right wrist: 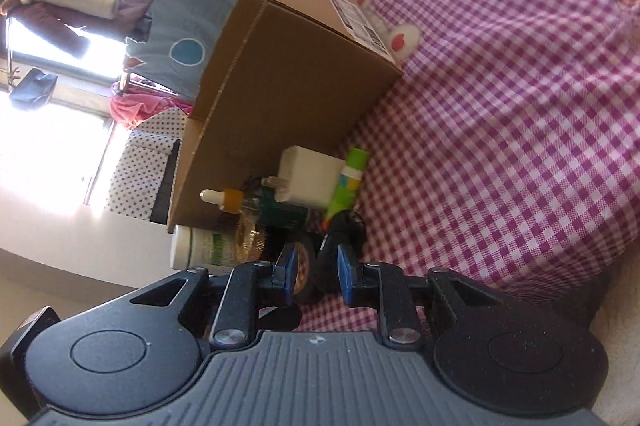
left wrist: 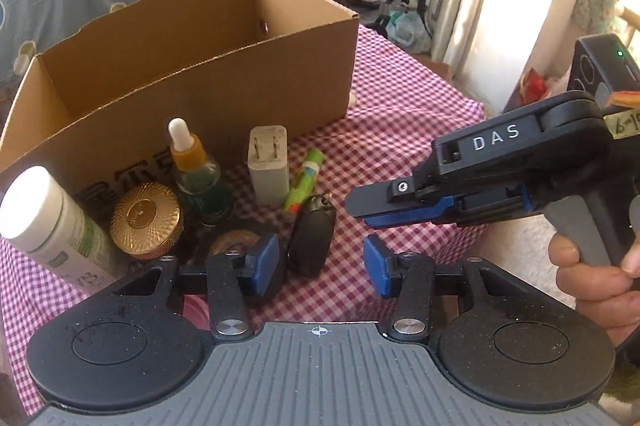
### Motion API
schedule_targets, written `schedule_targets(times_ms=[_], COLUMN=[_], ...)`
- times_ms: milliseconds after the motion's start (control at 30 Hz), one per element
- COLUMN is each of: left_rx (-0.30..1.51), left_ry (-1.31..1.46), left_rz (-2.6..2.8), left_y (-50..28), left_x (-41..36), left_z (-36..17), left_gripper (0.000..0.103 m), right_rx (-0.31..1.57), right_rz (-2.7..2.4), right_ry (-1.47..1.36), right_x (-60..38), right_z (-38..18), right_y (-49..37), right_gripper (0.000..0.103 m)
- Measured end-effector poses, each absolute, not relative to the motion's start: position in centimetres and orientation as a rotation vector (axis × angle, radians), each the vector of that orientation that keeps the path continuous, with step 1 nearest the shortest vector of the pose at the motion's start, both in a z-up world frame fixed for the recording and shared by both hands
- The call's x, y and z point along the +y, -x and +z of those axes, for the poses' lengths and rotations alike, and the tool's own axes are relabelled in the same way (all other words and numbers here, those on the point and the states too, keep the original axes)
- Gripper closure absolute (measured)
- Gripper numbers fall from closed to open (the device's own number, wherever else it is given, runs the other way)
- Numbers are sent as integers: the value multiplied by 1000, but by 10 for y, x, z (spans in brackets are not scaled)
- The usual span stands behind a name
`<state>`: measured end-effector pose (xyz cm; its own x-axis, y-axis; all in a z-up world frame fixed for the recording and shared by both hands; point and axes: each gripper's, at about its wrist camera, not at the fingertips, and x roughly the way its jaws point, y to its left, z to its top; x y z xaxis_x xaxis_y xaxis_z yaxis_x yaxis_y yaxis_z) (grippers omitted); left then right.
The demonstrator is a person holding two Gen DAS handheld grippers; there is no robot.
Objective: Organize rigid objects
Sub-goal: 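Move the right gripper back to the black fob beside the tape, then close the right gripper on the black fob and lift it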
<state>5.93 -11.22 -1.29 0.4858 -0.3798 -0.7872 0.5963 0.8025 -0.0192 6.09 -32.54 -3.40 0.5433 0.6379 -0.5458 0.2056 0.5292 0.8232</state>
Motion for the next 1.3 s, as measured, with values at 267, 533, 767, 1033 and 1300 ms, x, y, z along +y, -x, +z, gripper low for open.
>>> schedule_targets(times_ms=[267,533,767,1033,1300], left_rx=[927,954,1017,1027,974], left_ry=[-365,-372,-283,-261,-332], left_rz=[-601,-609,-657,-680,-651], left_y=[-69,-73,-81,-75,-64], left_x=[-128,-131,-131,-142,-149], left_z=[-36,-42,-44,-48,-49], left_gripper=[62,62,62,69,71], right_rx=[1055,1050,1015,1018,1025], right_rz=[303,348,367,331,314], right_ry=[-1014,-1114,-1179,-1141,-1007], right_x=[-313,-314,-331,-350,-340], right_z=[-55,-68,-75,-72,-55], right_y=[-81,-92,-89,-78,-78], right_gripper=[79,79,79,79,80])
